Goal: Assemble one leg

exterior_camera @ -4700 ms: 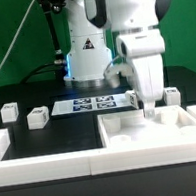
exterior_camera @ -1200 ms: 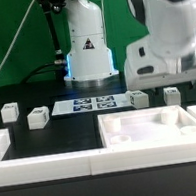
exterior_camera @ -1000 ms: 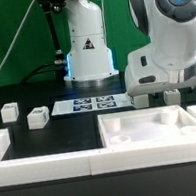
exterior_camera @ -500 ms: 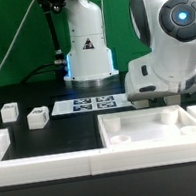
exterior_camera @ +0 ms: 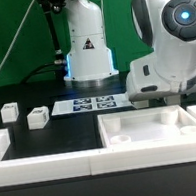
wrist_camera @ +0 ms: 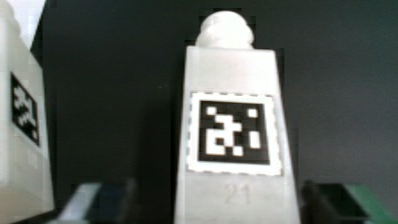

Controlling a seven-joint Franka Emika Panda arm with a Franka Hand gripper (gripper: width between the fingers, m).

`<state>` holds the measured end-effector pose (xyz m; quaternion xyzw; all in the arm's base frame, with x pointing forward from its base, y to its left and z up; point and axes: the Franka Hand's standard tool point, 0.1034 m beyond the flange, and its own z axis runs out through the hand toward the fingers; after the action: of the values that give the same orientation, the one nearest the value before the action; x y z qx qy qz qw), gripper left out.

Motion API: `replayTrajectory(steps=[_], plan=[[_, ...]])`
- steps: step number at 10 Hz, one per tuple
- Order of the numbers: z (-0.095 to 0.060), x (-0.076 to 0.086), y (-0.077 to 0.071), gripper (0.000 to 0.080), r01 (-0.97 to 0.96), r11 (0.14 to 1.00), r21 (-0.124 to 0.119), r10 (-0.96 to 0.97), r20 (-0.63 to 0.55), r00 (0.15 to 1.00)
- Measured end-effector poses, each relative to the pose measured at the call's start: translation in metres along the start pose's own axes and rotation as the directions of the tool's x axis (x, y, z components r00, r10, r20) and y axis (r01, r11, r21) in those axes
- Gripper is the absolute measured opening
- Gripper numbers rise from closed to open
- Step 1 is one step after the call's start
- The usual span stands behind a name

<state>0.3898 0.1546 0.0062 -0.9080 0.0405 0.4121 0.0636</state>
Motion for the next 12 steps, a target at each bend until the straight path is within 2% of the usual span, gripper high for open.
replayTrajectory(steps=[1,5,6,8,9,10,12], plan=[[0.000,0.000,0.000,0.0290,0.000,1.000,0.000,0.000,0.000,1.000],[-0.004,-0.003,0.001,0.0290,0.022,1.000,0.005,-0.022,0.010,1.000],[-0.021,-0.011,0.005,0.0290,0.053,0.998,0.019,-0.053,0.018,0.998],[-0.065,-0.033,0.008,0.0291,0.113,0.993,0.030,-0.112,-0.020,0.993],[-0.080,-0.039,0.011,0.0291,0.130,0.991,0.033,-0.128,-0.050,0.991],[-0.086,-0.041,0.014,0.0291,0.137,0.990,0.040,-0.135,-0.040,0.990],[-0.086,-0.035,0.013,0.0291,0.135,0.990,0.039,-0.132,-0.075,0.988]])
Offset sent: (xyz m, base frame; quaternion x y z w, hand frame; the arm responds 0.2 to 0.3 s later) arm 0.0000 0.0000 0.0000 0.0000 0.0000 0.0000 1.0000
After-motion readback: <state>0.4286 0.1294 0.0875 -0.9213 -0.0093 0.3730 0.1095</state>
